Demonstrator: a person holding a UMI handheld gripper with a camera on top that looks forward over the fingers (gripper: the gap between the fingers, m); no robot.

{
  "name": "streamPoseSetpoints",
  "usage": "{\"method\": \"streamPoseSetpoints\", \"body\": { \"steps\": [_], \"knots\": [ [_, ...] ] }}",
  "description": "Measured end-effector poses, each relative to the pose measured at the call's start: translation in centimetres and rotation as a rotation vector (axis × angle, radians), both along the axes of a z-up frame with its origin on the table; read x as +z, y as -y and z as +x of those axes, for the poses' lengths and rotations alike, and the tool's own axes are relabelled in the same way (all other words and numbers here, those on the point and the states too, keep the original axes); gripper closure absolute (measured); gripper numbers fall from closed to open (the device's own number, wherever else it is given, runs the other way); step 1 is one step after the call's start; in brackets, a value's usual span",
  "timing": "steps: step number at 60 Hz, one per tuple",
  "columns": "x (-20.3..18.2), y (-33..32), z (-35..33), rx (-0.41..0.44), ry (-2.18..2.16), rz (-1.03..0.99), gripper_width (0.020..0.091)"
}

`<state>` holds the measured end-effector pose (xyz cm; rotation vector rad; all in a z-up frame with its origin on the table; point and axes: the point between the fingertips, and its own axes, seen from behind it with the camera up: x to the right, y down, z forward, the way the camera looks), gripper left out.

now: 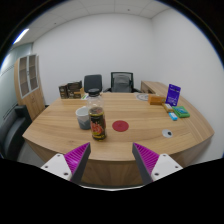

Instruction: Pour water

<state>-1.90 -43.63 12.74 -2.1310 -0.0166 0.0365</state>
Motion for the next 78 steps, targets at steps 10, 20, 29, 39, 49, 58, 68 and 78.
{"method": "streamPoseSetpoints", "body": {
  "steps": [10, 20, 29, 39, 49, 58, 68, 78],
  "knots": [
    [-2.8, -8.1, -5.8, -0.048, -0.015, 0.059, 0.0248],
    [-5.4, -15.1, -6.7, -0.115, 0.017, 0.093, 0.0253],
    [-6.5, -19.0, -7.1, -0.108, 0.042, 0.137, 0.0346],
    [-6.6, -20.4, -6.7, -0.106, 0.051, 0.169, 0.0596],
    [-6.5, -20.5, -6.2, -0.123, 0.064, 0.167, 0.0711],
    [-3.5, -20.1, -5.2, -0.132, 0.212, 0.159, 0.0737],
    [1.6, -21.1, -1.6, -0.134, 0.538, 0.117, 0.0737],
    [6.0, -23.4, 0.9, -0.052, 1.045, 0.067, 0.0735]
  ]
}}
